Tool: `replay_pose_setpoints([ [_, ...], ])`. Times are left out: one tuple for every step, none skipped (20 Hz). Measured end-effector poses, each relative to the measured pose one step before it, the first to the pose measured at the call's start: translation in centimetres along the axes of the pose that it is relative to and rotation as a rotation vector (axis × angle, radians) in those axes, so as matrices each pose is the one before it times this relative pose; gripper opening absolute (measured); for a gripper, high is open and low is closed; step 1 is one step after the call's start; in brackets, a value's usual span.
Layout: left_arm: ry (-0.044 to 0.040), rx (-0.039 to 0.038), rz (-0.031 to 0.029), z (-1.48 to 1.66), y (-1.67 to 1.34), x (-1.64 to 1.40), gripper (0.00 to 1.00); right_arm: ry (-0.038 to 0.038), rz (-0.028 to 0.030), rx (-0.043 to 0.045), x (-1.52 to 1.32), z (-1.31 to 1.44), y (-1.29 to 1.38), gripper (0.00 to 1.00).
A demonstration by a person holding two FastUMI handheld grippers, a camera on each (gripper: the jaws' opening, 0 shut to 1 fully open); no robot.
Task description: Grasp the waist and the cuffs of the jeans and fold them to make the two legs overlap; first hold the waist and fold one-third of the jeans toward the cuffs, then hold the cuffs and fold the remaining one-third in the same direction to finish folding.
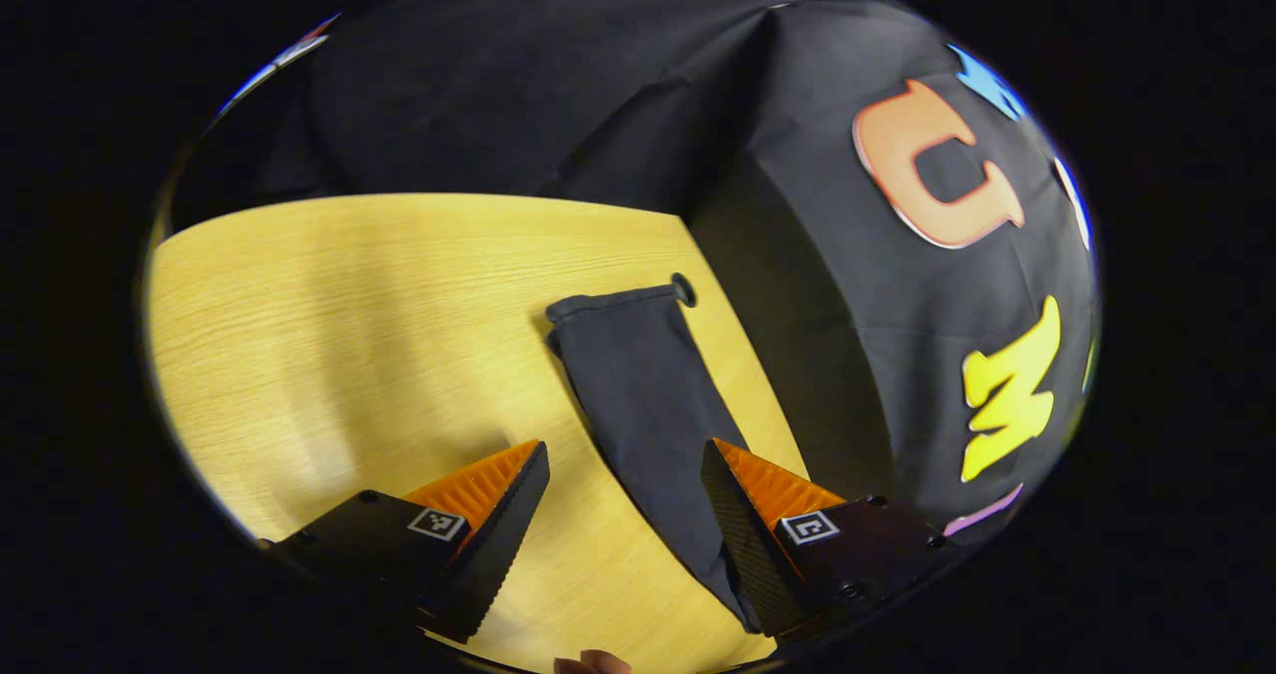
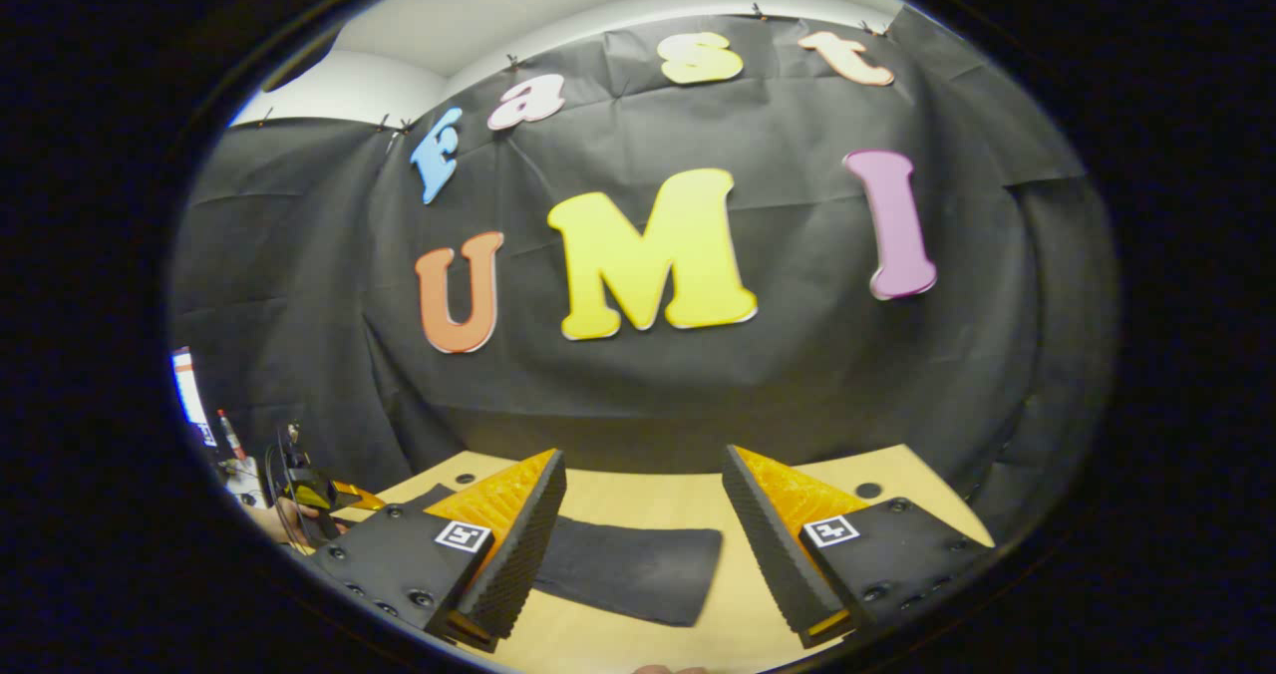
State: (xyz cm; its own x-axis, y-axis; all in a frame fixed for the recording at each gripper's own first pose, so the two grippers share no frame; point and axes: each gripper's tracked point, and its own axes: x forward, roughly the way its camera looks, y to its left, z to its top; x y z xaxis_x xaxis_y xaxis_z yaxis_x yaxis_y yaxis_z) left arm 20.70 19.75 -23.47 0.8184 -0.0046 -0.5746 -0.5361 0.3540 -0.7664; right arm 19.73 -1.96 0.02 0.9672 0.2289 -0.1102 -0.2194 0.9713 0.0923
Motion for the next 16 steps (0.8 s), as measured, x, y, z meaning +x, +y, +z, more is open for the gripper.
replay_pose_setpoints([
  [0.00423, -0.04117, 0.01117, 0.146, 0.333, 0.736, 0.99, -0.01111, -0.03281, 0.00203, -0.571, 0.902, -1.508, 0.98],
  [-0.00118, -0.02999, 0.00727, 0.329, 0.163, 0.457, 0.99, -0.01071, -0.02660, 0.00456, -0.673, 1.015, -1.321, 0.95],
  [-0.00505, -0.02043, 0.01315, 0.555, 0.165, 0.784, 0.99, -0.01285, -0.02021, 0.00613, -0.557, 0.884, -0.974, 0.92],
  [-0.00868, -0.02096, 0.00291, 0.286, -0.028, 0.397, 0.99, -0.01076, -0.01195, -0.00065, -0.453, 0.688, -0.624, 0.92],
  [-0.00091, -0.01600, -0.00034, 0.205, -0.074, 0.211, 0.99, -0.00682, -0.01128, -0.01032, -0.346, 0.427, -0.613, 0.92],
  [-0.00313, -0.01752, -0.01067, 0.099, -0.385, 0.126, 0.99, -0.00304, -0.00686, -0.01319, -0.350, 0.321, -0.505, 0.92],
  [-0.00035, -0.00995, -0.00139, 0.160, -0.393, 0.214, 0.99, -0.00042, -0.00493, -0.01177, -0.301, 0.249, -0.369, 0.92],
  [-0.00694, 0.00171, -0.00089, 0.161, -0.163, 0.210, 0.99, 0.00235, -0.00251, -0.00850, -0.171, 0.162, -0.210, 0.92],
  [-0.00170, 0.00325, -0.00623, 0.094, 0.031, 0.321, 0.99, 0.00424, -0.00097, -0.00499, -0.082, -0.012, -0.167, 0.92],
  [0.00234, -0.01532, -0.00759, -0.036, -0.226, 0.202, 0.99, -0.00167, -0.00220, -0.00004, -0.168, 0.241, -0.178, 0.92],
  [-0.00830, -0.02660, -0.01669, 0.486, -0.451, 0.362, 0.99, -0.00655, -0.00201, 0.00235, -0.029, 0.393, -0.171, 0.92],
  [-0.00321, -0.02241, -0.02721, 0.269, -0.368, -0.115, 0.99, -0.01015, -0.00442, 0.00376, -0.160, 0.511, -0.270, 0.92],
  [-0.00300, -0.01347, -0.02035, 0.157, -0.289, 0.589, 0.98, -0.00534, -0.00783, 0.00030, -0.043, 0.254, -0.399, 0.92],
  [0.00829, 0.00350, 0.01563, -0.202, 0.661, 0.565, 0.96, -0.00496, -0.00675, 0.00001, -0.203, 0.331, -0.390, 0.92],
  [0.00662, -0.00301, 0.01579, -0.197, 0.641, 0.479, 0.76, -0.00346, -0.00921, -0.00110, -0.317, 0.251, -0.431, 0.92],
  [0.00152, -0.01242, 0.00055, 0.131, 0.354, 0.656, 0.56, -0.00091, -0.00910, -0.00202, -0.236, 0.206, -0.438, 0.92],
])
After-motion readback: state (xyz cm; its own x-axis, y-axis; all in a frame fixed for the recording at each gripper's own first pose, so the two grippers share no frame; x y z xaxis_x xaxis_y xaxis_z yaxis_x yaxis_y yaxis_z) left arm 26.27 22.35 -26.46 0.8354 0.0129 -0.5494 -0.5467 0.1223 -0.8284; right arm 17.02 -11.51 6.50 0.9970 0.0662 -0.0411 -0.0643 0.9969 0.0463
